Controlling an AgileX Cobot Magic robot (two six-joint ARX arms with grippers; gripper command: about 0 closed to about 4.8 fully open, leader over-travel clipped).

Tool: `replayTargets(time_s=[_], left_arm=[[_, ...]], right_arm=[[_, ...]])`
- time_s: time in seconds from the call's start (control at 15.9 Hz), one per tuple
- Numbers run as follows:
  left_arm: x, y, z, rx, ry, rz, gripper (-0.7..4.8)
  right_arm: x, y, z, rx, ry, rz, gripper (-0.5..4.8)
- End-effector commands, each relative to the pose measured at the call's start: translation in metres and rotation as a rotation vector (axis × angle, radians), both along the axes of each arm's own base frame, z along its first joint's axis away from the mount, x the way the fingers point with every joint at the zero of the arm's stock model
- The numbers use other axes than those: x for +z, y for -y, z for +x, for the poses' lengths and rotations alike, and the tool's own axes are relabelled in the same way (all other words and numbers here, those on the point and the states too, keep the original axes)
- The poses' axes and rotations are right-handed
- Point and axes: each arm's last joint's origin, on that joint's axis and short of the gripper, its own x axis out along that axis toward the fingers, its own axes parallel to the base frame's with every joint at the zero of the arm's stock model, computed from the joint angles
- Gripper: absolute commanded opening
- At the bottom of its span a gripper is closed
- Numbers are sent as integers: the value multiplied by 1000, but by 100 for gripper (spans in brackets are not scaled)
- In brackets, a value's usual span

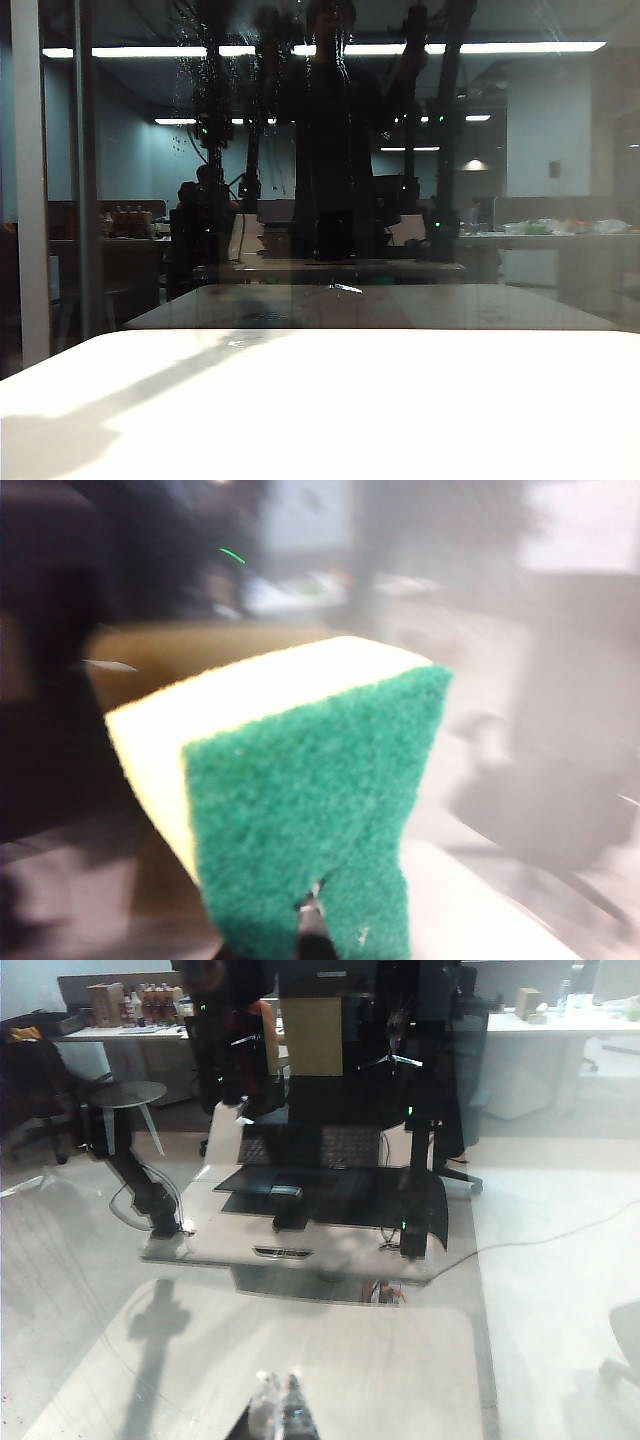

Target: Reach upward to find where there is water on the glass, pick up the sponge from the table, dry the water, and finally place the sponge back on the table.

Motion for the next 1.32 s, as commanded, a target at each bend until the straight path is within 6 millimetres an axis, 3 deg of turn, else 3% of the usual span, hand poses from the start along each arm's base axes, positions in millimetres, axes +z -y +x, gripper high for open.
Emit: replayTargets(time_s=[0.06,0.44,0.63,0.75,0.88,1.07,1.32], left_arm=[[-15,34,6,-89,-33,6,-6],[-74,109,25,-204,-172,76,-6],[-91,119,32,-174,-205,121,-6],[-89,118,31,-158,-197,126,-6],[-77,102,30,-105,-169,126,-6],[-46,53,24,-4,-114,88,-6],[-19,-9,14,128,-104,73,-6]], right_arm=[[3,0,-4,1,23,-2,-5],[3,0,-4,2,20,-2,-5],[3,0,-4,1,19,-2,-5],[3,0,-4,1,19,-2,-5],[3,0,-4,1,19,-2,-5],[3,0,-4,1,19,-2,-5],[3,0,-4,1,19,-2,-5]])
